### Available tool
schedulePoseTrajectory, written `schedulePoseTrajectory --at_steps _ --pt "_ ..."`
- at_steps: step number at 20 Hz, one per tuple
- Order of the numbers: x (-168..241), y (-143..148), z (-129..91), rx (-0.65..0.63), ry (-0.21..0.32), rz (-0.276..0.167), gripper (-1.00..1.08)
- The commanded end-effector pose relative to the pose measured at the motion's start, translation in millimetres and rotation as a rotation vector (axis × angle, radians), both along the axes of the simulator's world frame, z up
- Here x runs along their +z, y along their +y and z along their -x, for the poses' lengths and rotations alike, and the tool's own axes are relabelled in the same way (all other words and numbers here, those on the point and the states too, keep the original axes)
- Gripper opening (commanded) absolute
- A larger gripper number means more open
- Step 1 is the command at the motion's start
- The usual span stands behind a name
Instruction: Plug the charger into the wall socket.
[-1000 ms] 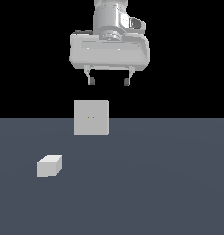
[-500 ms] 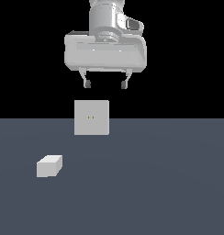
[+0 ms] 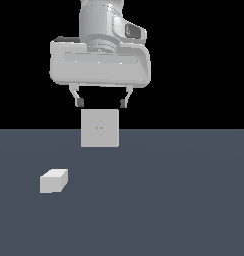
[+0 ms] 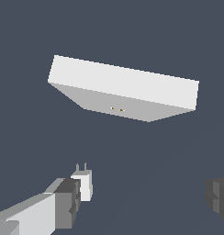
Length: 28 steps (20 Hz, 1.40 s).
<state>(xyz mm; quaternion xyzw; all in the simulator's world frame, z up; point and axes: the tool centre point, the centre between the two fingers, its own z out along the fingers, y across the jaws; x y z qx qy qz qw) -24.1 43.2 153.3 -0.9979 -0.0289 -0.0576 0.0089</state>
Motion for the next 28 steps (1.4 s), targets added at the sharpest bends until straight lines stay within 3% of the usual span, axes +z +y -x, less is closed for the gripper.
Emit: schedulePoseTrajectory --at_steps 1,15,28 --pt "-11 9 9 0.009 -0.019 -0.001 1.00" --pt "-69 55 48 0.054 -0.119 -0.004 1.00" --pt "-91 70 58 0.068 -0.152 0.000 1.00"
